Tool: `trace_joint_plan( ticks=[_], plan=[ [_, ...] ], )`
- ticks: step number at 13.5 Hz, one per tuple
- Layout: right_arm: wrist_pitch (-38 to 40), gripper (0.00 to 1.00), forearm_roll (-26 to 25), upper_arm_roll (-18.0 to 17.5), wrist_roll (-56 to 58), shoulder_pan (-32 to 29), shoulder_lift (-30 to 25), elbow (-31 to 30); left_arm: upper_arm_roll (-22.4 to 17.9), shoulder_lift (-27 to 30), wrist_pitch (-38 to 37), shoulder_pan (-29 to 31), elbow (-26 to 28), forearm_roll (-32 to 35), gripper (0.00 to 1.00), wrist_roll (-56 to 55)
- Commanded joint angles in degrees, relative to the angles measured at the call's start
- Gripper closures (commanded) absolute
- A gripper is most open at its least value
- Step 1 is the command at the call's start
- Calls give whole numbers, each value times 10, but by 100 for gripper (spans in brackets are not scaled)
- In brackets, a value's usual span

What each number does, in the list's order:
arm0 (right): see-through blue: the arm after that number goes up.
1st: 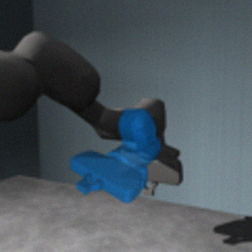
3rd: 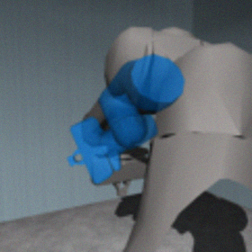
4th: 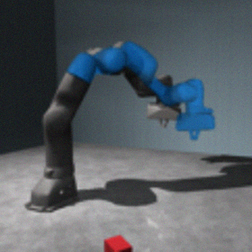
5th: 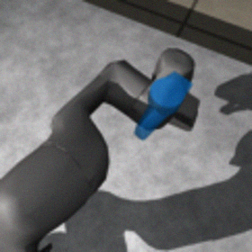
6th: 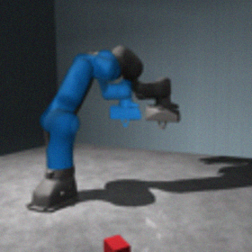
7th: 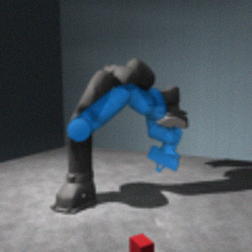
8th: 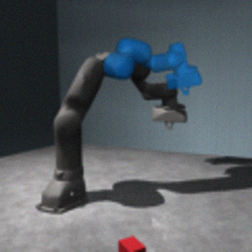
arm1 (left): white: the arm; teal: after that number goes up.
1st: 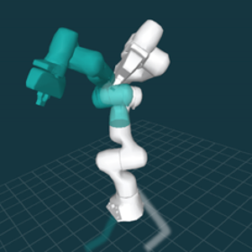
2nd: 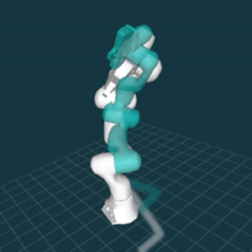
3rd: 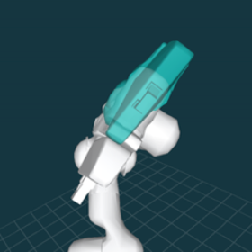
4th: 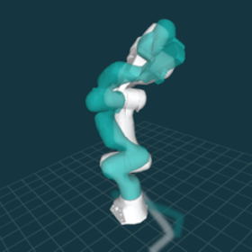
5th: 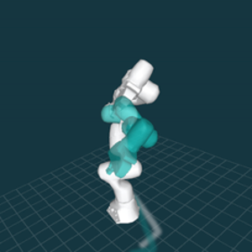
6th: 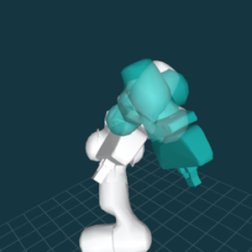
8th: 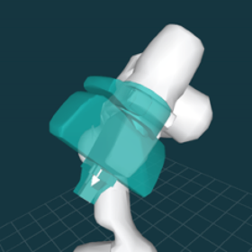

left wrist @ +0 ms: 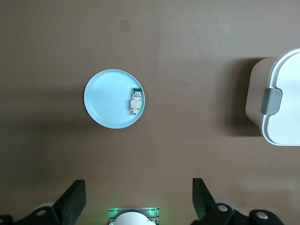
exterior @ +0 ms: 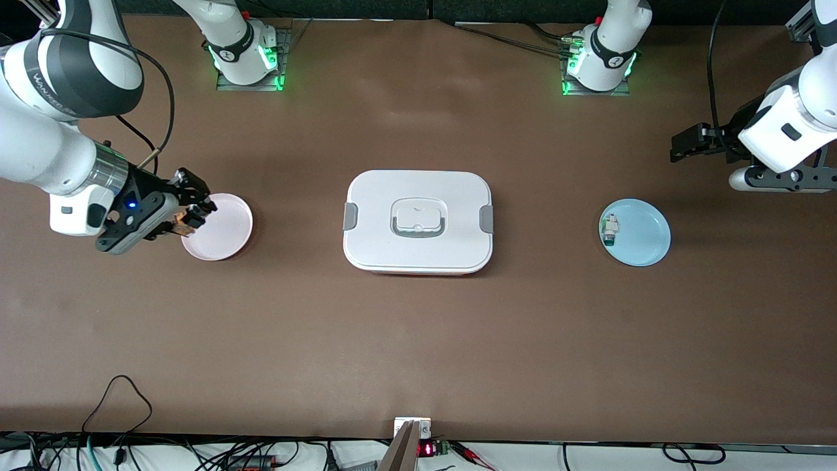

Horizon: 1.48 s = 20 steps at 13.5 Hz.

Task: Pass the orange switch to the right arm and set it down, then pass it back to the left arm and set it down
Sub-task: 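Lift the switch over the box with the right gripper while the left gripper reaches in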

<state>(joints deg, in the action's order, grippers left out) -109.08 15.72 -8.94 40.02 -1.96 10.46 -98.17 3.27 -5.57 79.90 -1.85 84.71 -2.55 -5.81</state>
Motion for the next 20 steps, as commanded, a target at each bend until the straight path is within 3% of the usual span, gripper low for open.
trace_joint_plan(
  ticks=[1,4,10,14,20],
  plan=[
    [-8,68,75,-6,107,-4,10,13,3,6,-8,2,-3,4,0,3],
    [-54,68,170,-6,236,6,18,13,3,6,-8,2,-3,3,0,3],
    [-68,68,428,-6,474,24,51,13,3,6,-8,2,-3,3,0,1],
    [-28,67,485,-12,505,32,62,13,3,6,-8,2,-3,3,0,1],
    [27,68,641,-15,589,59,91,12,3,6,-9,1,-3,2,0,-2]
  ],
)
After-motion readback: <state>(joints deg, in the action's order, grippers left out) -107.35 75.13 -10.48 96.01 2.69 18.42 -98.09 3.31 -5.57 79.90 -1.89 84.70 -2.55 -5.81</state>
